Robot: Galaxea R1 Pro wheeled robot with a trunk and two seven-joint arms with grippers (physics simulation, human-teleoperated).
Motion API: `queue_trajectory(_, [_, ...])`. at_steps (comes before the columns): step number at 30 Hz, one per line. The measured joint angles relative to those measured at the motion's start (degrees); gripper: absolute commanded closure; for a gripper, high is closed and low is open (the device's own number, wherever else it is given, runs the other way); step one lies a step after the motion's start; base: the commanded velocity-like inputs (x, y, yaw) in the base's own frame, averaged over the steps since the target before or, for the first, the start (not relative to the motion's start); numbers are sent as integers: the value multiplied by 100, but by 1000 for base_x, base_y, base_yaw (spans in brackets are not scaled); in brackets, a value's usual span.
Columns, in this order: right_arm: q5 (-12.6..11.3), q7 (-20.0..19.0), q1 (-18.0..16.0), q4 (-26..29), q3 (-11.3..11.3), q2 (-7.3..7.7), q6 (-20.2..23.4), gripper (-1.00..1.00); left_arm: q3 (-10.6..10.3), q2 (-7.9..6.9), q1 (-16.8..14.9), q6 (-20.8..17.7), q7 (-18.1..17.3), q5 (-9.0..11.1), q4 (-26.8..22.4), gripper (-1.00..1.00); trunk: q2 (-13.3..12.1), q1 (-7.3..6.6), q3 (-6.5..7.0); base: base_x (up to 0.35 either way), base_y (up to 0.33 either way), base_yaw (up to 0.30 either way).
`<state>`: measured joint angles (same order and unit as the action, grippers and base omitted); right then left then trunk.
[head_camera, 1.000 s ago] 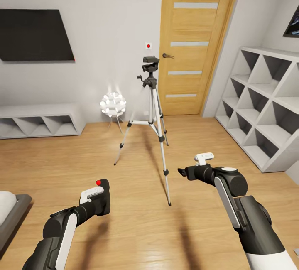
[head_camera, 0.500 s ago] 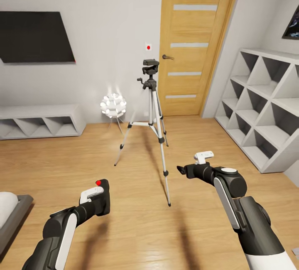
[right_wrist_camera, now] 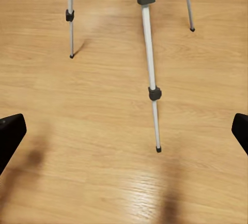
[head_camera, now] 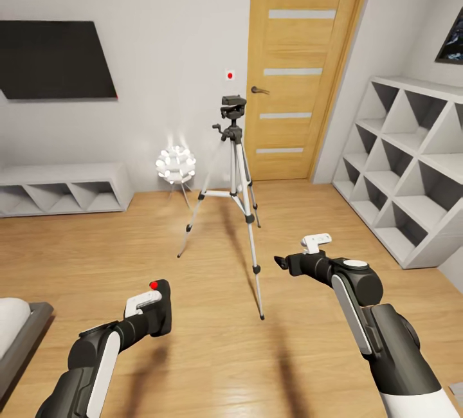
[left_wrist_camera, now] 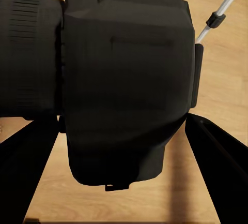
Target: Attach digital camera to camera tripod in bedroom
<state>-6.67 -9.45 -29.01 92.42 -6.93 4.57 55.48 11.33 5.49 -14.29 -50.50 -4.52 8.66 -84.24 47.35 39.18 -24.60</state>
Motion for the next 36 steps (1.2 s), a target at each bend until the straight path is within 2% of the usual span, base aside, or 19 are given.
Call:
queue_trajectory(14, [3, 4, 8, 1, -47, -4, -208, -100, 19, -21, 1, 219, 0, 25, 103, 100, -562, -308, 252, 0, 0, 0])
queue_trajectory(31, [4, 4, 7, 0, -9, 3, -247, -100, 78, -33, -7, 265, -1, 19, 281, 100, -1245, -682, 558, 0, 0, 0])
queue_trajectory(36, [4, 3, 7, 0, -7, 4, -249, -100, 162, -26, -7, 267, -2, 15, 288, 100, -1447, -792, 648, 0, 0, 0])
